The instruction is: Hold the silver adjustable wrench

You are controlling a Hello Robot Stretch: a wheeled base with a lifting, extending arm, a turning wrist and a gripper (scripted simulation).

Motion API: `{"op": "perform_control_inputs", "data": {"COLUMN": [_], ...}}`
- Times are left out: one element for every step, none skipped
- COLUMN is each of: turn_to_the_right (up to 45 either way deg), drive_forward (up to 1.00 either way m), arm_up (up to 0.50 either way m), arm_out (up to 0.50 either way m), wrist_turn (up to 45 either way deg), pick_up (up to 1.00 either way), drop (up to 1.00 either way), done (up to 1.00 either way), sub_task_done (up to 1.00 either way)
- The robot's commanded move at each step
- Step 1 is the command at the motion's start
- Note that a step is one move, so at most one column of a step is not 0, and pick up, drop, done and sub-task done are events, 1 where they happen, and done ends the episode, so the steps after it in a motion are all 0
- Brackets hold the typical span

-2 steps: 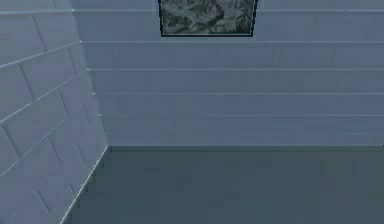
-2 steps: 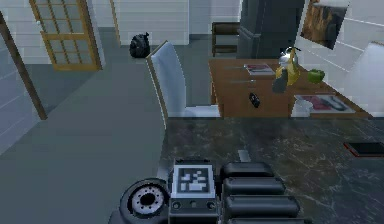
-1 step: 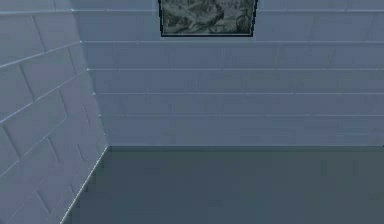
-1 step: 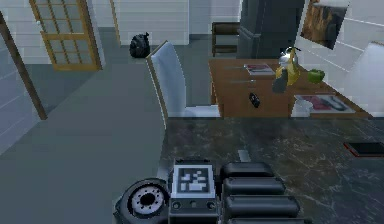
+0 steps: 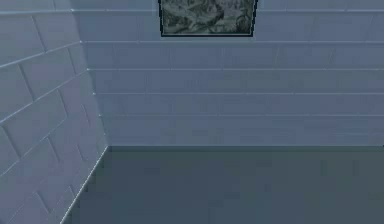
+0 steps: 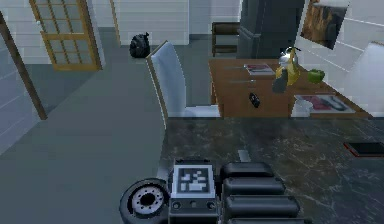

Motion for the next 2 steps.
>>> {"op": "perform_control_inputs", "data": {"turn_to_the_right": [0.0, 0.0], "drive_forward": [0.00, 0.00], "arm_up": [0.00, 0.00], "arm_out": [0.00, 0.00], "wrist_turn": [45.0, 45.0], "pick_up": [0.00, 0.00], "drop": [0.00, 0.00], "done": [0.00, 0.00], "sub_task_done": [0.00, 0.00]}}
